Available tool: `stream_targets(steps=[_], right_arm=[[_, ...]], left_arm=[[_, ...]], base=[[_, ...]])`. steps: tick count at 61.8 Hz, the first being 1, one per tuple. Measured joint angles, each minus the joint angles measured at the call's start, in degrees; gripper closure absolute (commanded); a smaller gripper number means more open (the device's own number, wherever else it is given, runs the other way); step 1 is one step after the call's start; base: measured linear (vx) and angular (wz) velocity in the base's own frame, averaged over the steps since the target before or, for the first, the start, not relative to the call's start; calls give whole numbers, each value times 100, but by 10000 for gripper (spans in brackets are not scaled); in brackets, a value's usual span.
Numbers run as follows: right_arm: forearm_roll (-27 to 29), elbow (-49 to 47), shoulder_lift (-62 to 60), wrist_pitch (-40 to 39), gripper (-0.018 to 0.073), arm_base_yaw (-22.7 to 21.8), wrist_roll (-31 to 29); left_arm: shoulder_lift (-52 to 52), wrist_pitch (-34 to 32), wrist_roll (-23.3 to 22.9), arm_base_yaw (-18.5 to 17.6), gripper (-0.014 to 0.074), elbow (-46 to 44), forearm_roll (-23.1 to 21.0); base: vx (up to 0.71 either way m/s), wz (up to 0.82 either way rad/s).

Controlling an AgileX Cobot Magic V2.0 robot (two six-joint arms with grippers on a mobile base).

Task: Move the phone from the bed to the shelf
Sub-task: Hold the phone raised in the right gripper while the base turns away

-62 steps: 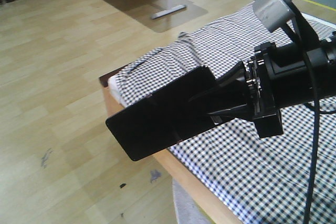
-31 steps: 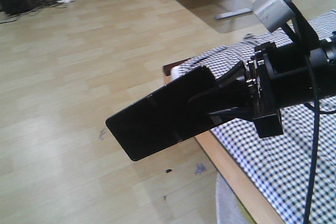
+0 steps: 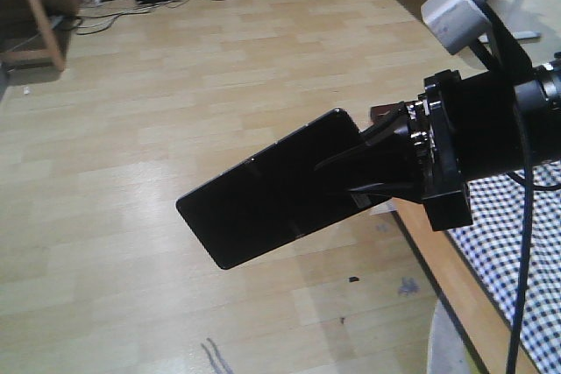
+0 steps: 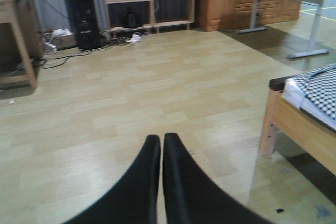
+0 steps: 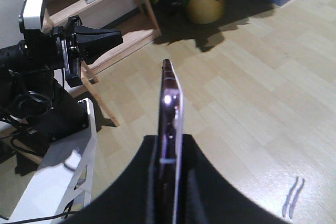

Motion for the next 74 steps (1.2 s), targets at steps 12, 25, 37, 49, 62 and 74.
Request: stream_targets(steps=[12,25,37,49,62,74], right_arm=[[0,0,0,1,561,0,0],[0,0,0,7,561,0,0],[0,0,0,13,561,0,0],[0,0,0,13,561,0,0],[0,0,0,13,561,0,0],[0,0,0,13,561,0,0]], left_arm=[[0,0,0,0,596,0,0],[0,0,0,0,596,0,0],[0,0,0,0,596,0,0],[0,0,0,0,596,0,0],[0,0,0,0,596,0,0],[0,0,0,0,596,0,0]], base=[[-8,32],[-4,17],[0,6],[2,5],[5,7],[8,10]])
